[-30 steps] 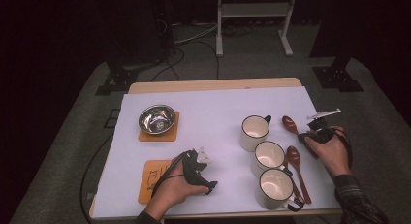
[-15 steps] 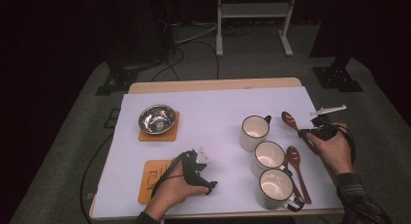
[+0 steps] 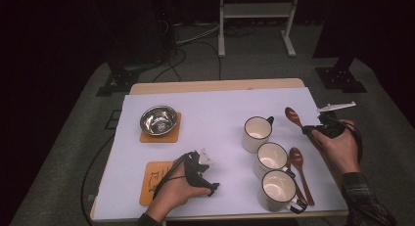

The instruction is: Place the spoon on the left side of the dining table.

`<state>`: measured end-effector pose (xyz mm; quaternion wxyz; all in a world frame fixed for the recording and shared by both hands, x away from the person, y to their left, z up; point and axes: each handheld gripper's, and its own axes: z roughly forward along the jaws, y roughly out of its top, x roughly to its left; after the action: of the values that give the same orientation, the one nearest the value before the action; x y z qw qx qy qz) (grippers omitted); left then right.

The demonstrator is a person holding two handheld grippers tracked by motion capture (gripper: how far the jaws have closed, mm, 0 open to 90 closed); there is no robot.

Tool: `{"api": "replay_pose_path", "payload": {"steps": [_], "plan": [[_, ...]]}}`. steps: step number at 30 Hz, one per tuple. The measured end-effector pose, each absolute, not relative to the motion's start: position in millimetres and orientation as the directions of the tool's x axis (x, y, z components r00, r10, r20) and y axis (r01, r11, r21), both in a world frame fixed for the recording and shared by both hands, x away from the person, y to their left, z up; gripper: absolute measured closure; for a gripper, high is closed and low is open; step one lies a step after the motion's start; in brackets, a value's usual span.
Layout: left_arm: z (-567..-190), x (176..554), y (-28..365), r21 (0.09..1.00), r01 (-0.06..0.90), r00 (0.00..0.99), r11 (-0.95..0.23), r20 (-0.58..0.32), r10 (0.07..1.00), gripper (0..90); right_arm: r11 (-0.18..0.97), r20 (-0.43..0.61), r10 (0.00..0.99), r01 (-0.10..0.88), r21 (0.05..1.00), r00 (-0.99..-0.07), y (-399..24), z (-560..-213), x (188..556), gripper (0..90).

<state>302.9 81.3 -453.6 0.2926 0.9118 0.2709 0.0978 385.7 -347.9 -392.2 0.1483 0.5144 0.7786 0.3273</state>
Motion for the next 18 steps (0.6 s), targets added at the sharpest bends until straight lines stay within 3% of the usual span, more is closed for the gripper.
{"api": "replay_pose_path", "payload": {"steps": [18], "plan": [[-453, 303, 81, 0.583, 0.438, 0.834, -0.684, 0.019, 0.551, 1.3, 0.278, 0.105, 0.870, 0.655, 0.703, -0.482, -333, -367, 386, 80.5]]}}
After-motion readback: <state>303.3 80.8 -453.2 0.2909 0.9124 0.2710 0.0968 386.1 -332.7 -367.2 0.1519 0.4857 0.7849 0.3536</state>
